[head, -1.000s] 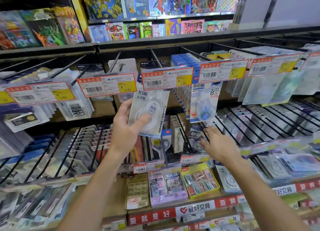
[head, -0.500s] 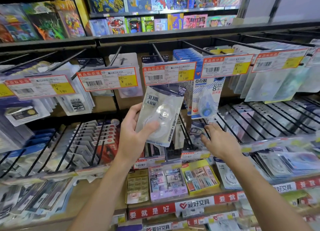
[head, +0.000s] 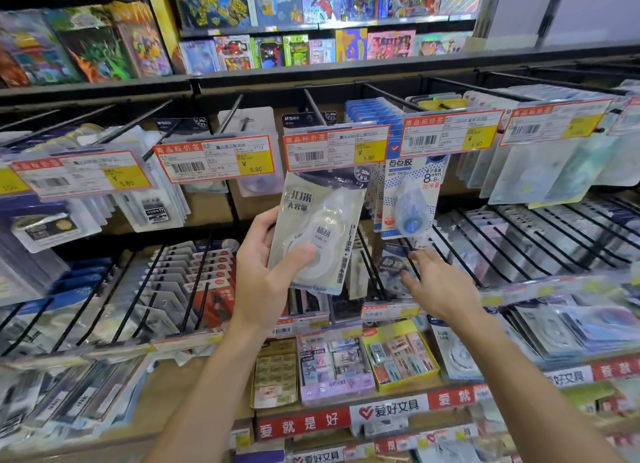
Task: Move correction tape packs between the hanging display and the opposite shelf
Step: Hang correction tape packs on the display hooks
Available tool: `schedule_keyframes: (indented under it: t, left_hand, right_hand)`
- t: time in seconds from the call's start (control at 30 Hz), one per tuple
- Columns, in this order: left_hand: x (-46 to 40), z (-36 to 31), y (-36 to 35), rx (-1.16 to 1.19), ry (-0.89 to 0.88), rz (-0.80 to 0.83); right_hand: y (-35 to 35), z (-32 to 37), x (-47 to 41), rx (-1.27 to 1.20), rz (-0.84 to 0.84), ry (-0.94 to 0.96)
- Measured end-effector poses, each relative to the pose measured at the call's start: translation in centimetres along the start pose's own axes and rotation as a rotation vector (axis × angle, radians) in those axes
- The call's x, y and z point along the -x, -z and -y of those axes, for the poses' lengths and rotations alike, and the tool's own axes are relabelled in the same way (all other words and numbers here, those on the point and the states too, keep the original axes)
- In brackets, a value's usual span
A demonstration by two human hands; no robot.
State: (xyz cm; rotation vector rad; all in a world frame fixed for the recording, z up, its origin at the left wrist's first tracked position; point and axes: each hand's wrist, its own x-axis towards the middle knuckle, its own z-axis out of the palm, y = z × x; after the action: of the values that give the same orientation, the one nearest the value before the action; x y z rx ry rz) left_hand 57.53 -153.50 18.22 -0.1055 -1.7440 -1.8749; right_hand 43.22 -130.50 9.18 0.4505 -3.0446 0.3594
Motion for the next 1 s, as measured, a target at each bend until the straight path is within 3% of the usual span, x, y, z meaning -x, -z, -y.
schedule_keyframes:
  t: [1.0]
  left_hand:
    - [1.1, -1.7, -2.2, 0.015, 0.102, 0.002]
  right_hand:
    - [0.5, 0.3, 0.3, 0.003, 0.001, -0.004]
